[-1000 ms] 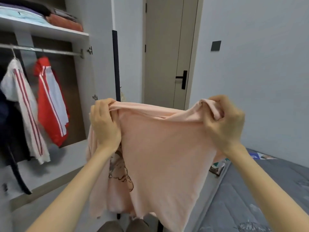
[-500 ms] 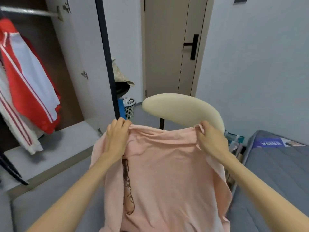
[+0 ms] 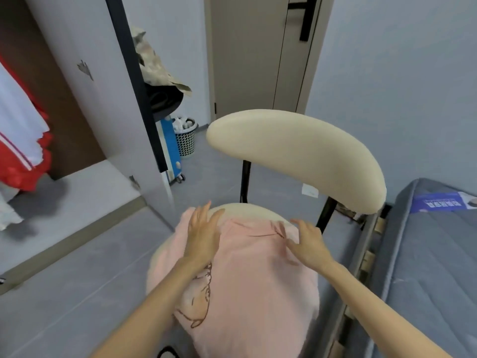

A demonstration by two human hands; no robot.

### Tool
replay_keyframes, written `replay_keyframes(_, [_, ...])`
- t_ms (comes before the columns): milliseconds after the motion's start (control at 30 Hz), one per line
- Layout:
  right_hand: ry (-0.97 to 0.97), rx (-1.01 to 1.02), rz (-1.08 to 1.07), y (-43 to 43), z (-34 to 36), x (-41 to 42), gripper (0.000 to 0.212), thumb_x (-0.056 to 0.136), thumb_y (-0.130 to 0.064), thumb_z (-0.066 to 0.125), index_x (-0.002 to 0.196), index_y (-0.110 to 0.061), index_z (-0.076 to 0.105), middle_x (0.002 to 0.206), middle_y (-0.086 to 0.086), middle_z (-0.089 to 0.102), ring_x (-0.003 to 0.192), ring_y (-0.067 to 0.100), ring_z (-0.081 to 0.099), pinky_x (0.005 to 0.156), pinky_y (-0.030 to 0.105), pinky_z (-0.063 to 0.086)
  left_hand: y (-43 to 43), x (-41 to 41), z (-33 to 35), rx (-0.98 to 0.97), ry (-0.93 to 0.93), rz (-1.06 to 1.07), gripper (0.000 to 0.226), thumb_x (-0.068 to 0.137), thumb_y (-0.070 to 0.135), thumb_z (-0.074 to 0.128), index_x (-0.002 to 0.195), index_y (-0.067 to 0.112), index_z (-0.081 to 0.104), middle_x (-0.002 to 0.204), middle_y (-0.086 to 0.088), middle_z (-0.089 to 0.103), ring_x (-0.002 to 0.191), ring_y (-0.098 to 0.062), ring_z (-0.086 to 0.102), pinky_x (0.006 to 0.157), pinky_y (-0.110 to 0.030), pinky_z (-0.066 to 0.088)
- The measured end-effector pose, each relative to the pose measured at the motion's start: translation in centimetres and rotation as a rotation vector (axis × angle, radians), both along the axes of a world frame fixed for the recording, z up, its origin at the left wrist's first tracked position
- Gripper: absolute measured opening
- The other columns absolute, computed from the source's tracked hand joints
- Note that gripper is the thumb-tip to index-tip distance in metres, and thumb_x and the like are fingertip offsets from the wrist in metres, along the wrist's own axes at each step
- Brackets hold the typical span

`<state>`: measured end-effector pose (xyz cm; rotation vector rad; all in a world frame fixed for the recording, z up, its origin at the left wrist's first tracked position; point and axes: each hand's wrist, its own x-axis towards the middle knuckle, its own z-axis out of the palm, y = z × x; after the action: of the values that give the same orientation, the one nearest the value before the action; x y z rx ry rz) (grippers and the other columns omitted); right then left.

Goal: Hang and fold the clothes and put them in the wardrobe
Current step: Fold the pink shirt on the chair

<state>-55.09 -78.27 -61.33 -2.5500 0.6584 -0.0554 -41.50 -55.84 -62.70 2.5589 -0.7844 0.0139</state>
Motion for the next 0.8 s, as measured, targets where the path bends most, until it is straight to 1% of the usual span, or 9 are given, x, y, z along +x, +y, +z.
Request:
replay_keyframes(167, [0.222,0.119,0.012,2.6,-4.5,-3.6,0.048,0.095,-0.03,0.053,0.14,-0.023,0.038,0.149,0.005,0.033,0.133,0.03,0.033,0.106,0.037,0.03,3.0,-5.8,-4.5,0.143,0.21,-0.103,0.049,0.096,0.022,0.047,0.144,0.03,0.037,0.149,0.003,0.035,0.134,-0.023,0.029,0.108,-0.03,0.029])
replay_keyframes(267, [0.348,0.165,0.097,5.1,-6.6,-5.7,0.05,0.095,-0.029,0.052,0.141,-0.022,0.034,0.145,0.007,0.032,0.126,0.031,0.042,0.103,0.038,0.038,4.2,-8.2,-6.4,0.245,0.294,-0.124,0.051,0.098,0.026,0.045,0.147,0.028,0.033,0.151,0.0,0.035,0.138,-0.021,0.03,0.111,-0.028,0.025])
replay_keyframes(333, [0.397,0.014,0.156,6.6,-7.7,-6.5,0.045,0.096,-0.029,0.048,0.139,-0.02,0.035,0.14,0.007,0.033,0.123,0.03,0.039,0.098,0.04,0.041,4.9,-9.4,-7.2,0.253,0.344,-0.1,0.051,0.099,0.024,0.045,0.148,0.027,0.032,0.157,-0.004,0.023,0.144,-0.02,0.02,0.115,-0.027,0.018])
replay_keyframes(433, [0.322,-0.144,0.142,7.2,-8.1,-6.5,0.03,0.102,-0.023,0.038,0.13,-0.013,0.043,0.132,0.006,0.038,0.115,0.025,0.042,0.09,0.038,0.046,5.5,-10.3,-7.7,0.179,0.376,-0.079,0.05,0.099,0.02,0.045,0.148,0.026,0.035,0.16,-0.005,0.015,0.147,-0.019,0.013,0.115,-0.024,0.011])
replay_keyframes(500, [0.34,-0.213,0.188,6.9,-8.0,-6.2,0.026,0.103,-0.013,0.034,0.126,-0.01,0.045,0.129,0.007,0.041,0.112,0.024,0.045,0.089,0.037,0.047,5.7,-10.5,-7.6,0.116,0.363,-0.05,0.048,0.098,0.019,0.046,0.146,0.025,0.039,0.158,-0.004,0.02,0.146,-0.019,0.016,0.115,-0.024,0.013])
replay_keyframes(567, [0.373,-0.293,0.221,6.6,-8.3,-5.7,0.027,0.099,-0.004,0.038,0.125,-0.01,0.045,0.128,0.006,0.044,0.112,0.022,0.047,0.088,0.033,0.048,6.1,-10.0,-7.5,0.059,0.329,-0.008,0.045,0.097,0.016,0.047,0.142,0.021,0.045,0.154,-0.004,0.028,0.144,-0.019,0.021,0.115,-0.023,0.015])
replay_keyframes(633, [0.412,-0.346,0.203,6.2,-8.5,-5.2,0.028,0.098,-0.004,0.04,0.125,-0.01,0.045,0.126,0.006,0.046,0.111,0.021,0.049,0.089,0.031,0.049,6.3,-9.0,-7.4,-0.004,0.318,0.016,0.042,0.094,0.01,0.049,0.136,0.015,0.053,0.146,-0.006,0.039,0.138,-0.022,0.032,0.112,-0.022,0.02])
replay_keyframes(700, [0.447,-0.35,0.188,5.9,-8.5,-4.9,0.028,0.099,-0.007,0.041,0.126,-0.011,0.046,0.124,0.005,0.048,0.109,0.02,0.051,0.089,0.03,0.048,6.4,-8.1,-7.3,-0.081,0.344,0.053,0.04,0.093,0.008,0.051,0.132,0.014,0.057,0.138,-0.004,0.047,0.13,-0.022,0.043,0.11,-0.024,0.028])
replay_keyframes(800, [0.459,-0.273,0.191,5.6,-7.8,-3.5,0.025,0.098,-0.012,0.04,0.12,-0.016,0.05,0.119,0.003,0.053,0.106,0.021,0.053,0.086,0.03,0.046,6.2,-7.1,-7.5,-0.164,0.327,0.164,0.039,0.093,0.009,0.052,0.13,0.018,0.058,0.129,-0.002,0.05,0.122,-0.022,0.046,0.104,-0.032,0.037])
